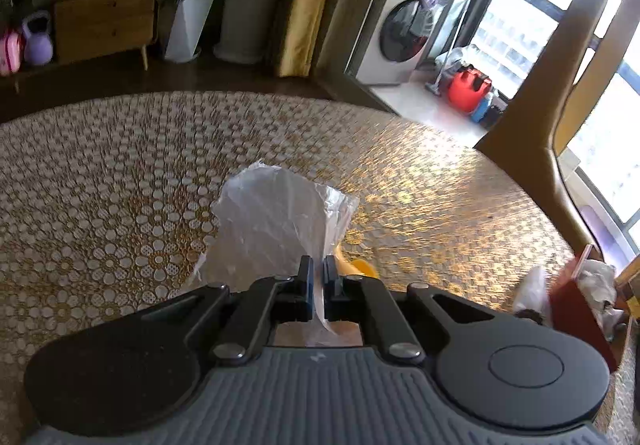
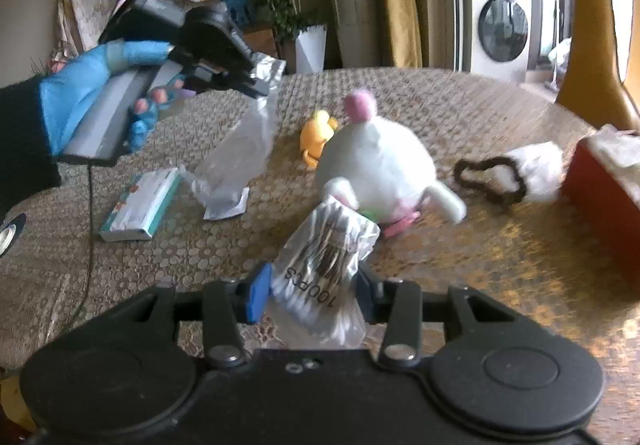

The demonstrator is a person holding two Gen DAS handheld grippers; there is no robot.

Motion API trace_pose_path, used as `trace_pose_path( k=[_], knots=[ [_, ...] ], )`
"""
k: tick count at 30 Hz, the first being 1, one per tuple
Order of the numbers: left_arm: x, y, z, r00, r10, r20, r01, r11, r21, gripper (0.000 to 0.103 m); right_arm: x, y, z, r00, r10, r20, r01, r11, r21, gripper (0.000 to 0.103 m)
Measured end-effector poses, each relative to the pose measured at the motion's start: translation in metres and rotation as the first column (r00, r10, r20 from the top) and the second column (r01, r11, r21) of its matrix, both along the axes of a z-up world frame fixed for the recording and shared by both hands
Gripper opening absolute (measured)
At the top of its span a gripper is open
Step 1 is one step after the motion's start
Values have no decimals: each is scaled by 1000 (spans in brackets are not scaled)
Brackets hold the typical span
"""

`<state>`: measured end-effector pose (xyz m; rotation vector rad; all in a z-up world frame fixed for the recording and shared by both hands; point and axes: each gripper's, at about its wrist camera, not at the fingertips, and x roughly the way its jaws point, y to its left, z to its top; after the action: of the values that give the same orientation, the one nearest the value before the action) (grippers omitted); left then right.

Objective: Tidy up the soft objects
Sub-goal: 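Carry the plastic bag with the left tool while the right tool carries the swab pack to the red box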

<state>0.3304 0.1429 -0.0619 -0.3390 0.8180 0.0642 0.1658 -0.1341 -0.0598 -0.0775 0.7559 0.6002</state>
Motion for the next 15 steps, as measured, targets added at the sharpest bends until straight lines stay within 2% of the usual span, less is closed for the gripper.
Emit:
trace_pose_path(
  k=[9,15],
  knots=[
    [-46,-34,64,992,-78,101,75,997,34,4,-14,-47,37,997,-35,66,34,999,14,43],
    [-75,-73,91,977,-169,128,165,985,45,4,-16,-82,53,994,-69,81,68,998,8,43]
  ],
)
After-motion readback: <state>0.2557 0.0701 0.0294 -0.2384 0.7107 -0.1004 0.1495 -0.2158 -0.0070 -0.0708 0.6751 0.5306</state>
